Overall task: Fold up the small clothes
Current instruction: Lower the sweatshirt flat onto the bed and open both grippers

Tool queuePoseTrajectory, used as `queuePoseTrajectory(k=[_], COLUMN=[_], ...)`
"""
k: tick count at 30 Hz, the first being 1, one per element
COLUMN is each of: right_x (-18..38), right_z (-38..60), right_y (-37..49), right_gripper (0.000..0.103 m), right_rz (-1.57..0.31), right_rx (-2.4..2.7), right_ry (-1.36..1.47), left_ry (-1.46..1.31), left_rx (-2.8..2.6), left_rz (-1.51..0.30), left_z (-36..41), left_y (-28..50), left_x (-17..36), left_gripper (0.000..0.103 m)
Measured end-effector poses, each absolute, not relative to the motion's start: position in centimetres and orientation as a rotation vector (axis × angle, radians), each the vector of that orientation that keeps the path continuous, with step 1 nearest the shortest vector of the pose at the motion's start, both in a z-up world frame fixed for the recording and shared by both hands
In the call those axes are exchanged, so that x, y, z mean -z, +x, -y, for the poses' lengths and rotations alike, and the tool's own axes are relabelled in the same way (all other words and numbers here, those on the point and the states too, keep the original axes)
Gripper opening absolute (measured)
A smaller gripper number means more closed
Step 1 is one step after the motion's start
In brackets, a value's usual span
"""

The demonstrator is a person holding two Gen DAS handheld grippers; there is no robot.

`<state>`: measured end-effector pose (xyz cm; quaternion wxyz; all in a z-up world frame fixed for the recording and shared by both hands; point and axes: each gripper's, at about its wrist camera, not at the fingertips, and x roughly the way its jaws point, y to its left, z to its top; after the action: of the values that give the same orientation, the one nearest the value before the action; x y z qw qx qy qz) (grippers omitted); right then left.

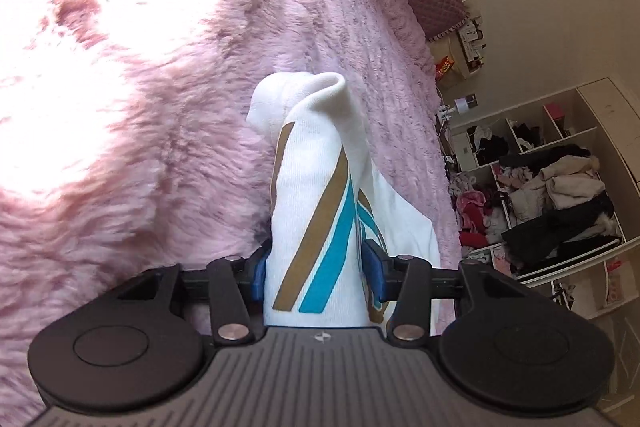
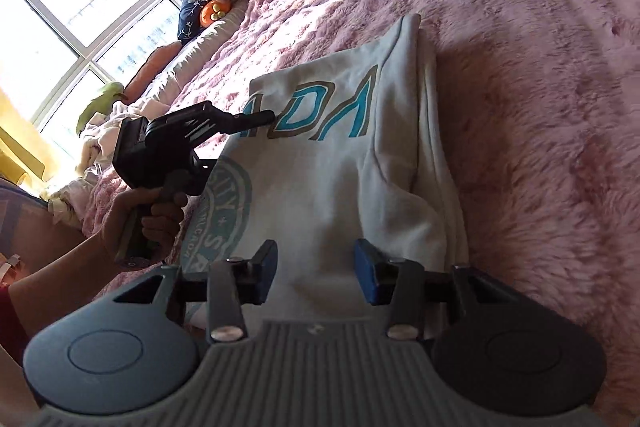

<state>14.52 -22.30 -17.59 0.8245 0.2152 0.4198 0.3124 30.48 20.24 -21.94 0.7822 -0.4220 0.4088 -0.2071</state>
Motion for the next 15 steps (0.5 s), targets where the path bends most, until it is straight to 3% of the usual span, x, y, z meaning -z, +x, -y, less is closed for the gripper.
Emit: queuePoseTrajectory(k=[3, 6, 7, 10, 12, 14, 15], right_x=[17.7, 17.6, 17.6, 17.7, 18.0, 18.2, 18.2], right_z=[22.4, 22.3, 22.3, 22.6, 22.7, 22.7, 22.6], right_y=[14.5, 14.5, 14.5, 14.6, 14.8, 14.8, 14.9], right_gripper=[0.039, 0.039, 0.039, 0.039, 0.039, 0.039, 0.039], right_rz=[-0.907, -0.91, -0.912, -0.915, -0.915, -0.914, -0.916], right_rx=[-0.667, -0.682, -0.686, -0.688, -0.685, -0.683, -0.68], right_ry=[0.473, 0.445, 0.441, 0.462, 0.474, 0.487, 0.493], left_ry=[-0.904, -0.834, -0.805, -0.649, -0.561, -0.519, -0.525], left_rx=[0.412, 0.395, 0.394, 0.394, 0.358, 0.278, 0.272], left_rz=[-0.835, -0.758, -0.702, -0.595, -0.642, -0.728, -0.75], left_z=[-20.1, -20.2, -20.1, -19.0, -18.0, -17.9, -18.1], left_y=[32.9, 34.0, 33.8, 33.6, 34.0, 34.6, 34.7], left_x=[21.4, 20.5, 19.8, 18.2, 18.6, 20.0, 20.4], left_gripper=[0.051, 0.026, 0.012, 0.011, 0.011, 0.028, 0.031])
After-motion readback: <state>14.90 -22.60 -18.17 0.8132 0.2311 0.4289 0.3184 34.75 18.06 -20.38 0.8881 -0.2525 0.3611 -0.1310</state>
